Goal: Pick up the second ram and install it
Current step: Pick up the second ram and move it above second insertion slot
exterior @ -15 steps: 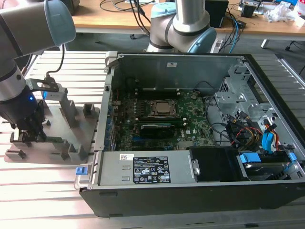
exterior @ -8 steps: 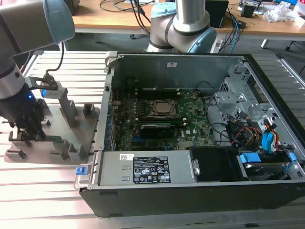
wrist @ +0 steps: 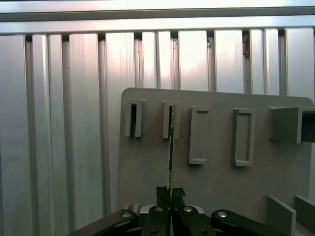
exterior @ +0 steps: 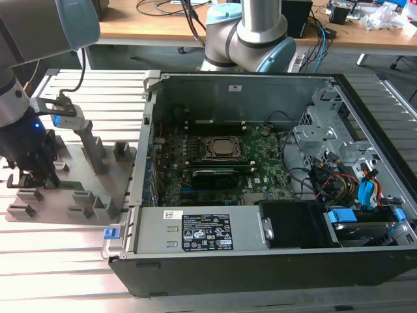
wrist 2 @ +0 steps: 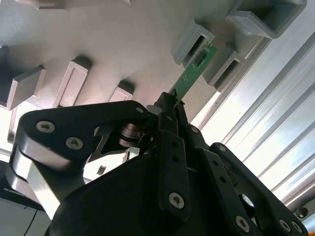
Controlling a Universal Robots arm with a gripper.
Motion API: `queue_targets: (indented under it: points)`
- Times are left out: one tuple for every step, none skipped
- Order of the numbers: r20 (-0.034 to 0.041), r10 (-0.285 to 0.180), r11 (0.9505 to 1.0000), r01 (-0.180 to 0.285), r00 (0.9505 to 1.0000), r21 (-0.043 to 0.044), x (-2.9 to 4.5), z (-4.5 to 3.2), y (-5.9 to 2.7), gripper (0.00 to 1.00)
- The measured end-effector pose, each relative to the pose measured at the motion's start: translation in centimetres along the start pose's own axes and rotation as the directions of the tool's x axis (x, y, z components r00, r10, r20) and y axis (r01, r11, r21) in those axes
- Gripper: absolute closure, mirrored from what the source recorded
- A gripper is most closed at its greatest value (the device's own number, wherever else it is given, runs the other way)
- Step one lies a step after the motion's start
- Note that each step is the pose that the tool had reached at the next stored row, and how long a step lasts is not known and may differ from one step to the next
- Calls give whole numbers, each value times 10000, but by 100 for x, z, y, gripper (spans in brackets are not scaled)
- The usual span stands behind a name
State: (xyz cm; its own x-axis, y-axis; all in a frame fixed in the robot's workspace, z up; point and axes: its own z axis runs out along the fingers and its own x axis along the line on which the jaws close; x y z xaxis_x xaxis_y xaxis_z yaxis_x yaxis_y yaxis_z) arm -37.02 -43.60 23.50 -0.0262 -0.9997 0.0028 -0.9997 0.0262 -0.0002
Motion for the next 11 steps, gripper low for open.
queue_targets:
  points:
    - [0,-1,10000,1,10000,0,0,-10,0,86]
    - [1,0,10000,0,10000,0,0,-17,0,86]
    - [0,0,10000,0,10000,0,0,-30,0,86]
    - [0,0,10000,0,10000,0,0,-40,0,86]
    - [0,0,10000,0,10000,-1,0,-49,0,86]
    - [0,-1,10000,1,10000,0,0,-55,0,86]
    - [0,0,10000,0,10000,0,0,-66,0,86]
    - [0,0,10000,0,10000,0,0,-79,0,86]
    - [0,0,10000,0,10000,0,0,-102,0,86]
    - [0,0,10000,0,10000,0,0,-131,0,86]
    - [0,0,10000,0,10000,0,1,-145,0,86]
